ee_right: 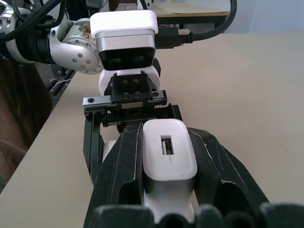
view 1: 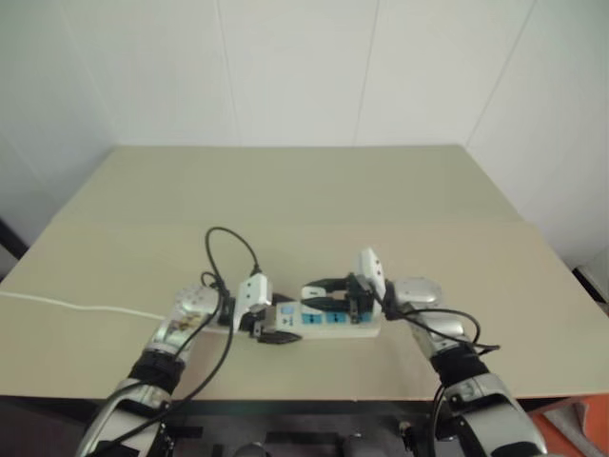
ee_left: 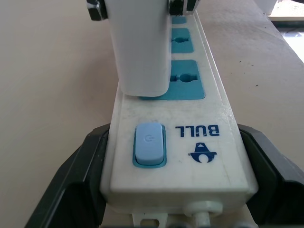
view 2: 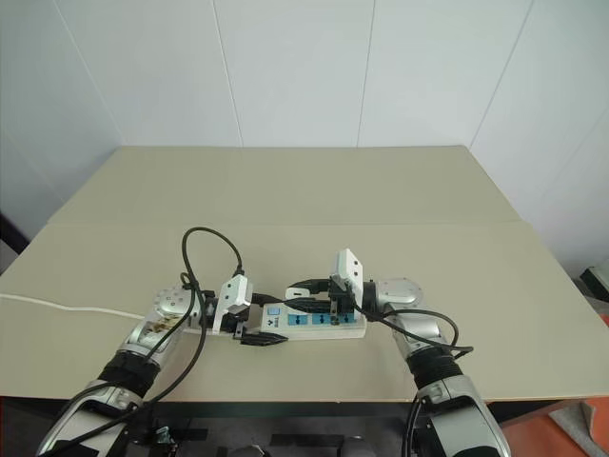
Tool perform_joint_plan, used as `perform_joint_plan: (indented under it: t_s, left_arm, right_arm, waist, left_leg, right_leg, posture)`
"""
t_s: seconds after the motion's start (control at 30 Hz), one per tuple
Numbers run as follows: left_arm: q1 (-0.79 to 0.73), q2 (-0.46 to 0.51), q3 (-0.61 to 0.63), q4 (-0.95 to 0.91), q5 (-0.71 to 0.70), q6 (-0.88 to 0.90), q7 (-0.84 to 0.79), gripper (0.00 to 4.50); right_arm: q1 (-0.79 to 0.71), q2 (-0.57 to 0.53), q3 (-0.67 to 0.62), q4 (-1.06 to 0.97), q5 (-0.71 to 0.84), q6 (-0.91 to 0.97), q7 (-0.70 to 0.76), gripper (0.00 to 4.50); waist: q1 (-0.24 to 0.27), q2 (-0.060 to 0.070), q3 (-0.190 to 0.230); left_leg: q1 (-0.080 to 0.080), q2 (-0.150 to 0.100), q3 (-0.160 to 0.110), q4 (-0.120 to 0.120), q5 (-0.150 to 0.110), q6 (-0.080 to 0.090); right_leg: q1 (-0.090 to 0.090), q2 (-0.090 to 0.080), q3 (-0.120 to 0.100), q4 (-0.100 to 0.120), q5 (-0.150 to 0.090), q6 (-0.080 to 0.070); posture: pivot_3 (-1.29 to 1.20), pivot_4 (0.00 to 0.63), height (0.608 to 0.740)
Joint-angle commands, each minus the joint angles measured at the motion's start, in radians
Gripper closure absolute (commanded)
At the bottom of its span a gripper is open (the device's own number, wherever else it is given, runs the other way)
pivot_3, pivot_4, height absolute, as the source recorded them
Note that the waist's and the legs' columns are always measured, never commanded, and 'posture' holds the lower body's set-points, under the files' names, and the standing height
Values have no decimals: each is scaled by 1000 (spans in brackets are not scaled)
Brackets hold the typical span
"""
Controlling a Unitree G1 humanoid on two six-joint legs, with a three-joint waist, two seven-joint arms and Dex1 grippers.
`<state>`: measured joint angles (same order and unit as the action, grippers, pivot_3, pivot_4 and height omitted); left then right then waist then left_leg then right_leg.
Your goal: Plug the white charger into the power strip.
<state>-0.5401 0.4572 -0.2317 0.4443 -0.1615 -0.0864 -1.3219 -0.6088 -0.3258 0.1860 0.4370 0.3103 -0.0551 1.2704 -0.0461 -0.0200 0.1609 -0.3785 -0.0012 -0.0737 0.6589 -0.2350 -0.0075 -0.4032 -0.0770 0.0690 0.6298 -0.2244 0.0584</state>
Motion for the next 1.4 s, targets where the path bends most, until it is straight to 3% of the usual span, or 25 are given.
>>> perform_joint_plan:
  t_s: [0.03,0.47,0.83,1.03,1.33,1.4]
  left_arm:
    - [25,36,-13,-21,3,-2,-51,1192]
    - [51,36,-24,-72,-15,17,-55,1192]
    - [57,33,-12,-68,-13,11,-39,1192]
    - [49,28,-7,-57,-4,-2,-23,1192]
    - [-9,24,4,-10,-2,-13,-29,1192]
    - [-2,19,2,-12,-5,-13,-26,1192]
  right_arm:
    - [19,-73,-26,123,-68,7,-37,3338]
    - [8,13,58,61,-57,52,-12,3338]
    - [9,-61,29,166,-75,18,27,3338]
    - [-11,-42,22,216,-75,4,7,3338]
    - [43,-23,55,129,-86,-8,-4,3338]
    - [48,-22,52,131,-90,-15,-19,2617]
  waist:
    - [0,0,0]
    - [-10,0,0]
    - [-10,0,0]
    - [-2,0,-1]
    - [0,0,-1]
    - [0,0,-1]
  left_leg:
    - [0,0,0,0,0,0]
    - [1,1,0,0,0,0]
    - [2,0,0,-1,-1,0]
    - [6,0,0,-1,-1,0]
    - [13,1,0,-1,-2,1]
    - [12,1,0,-1,-3,0]
  right_leg:
    - [0,0,0,0,0,0]
    - [0,0,0,1,0,-1]
    - [1,0,0,0,-1,-1]
    - [5,0,0,0,-1,-1]
    - [13,0,0,-2,-1,-1]
    - [13,0,0,-2,-1,0]
  posture:
    - [0,150,740]
    - [0,150,740]
    - [0,150,740]
    - [0,150,740]
    - [0,150,740]
    - [0,150,740]
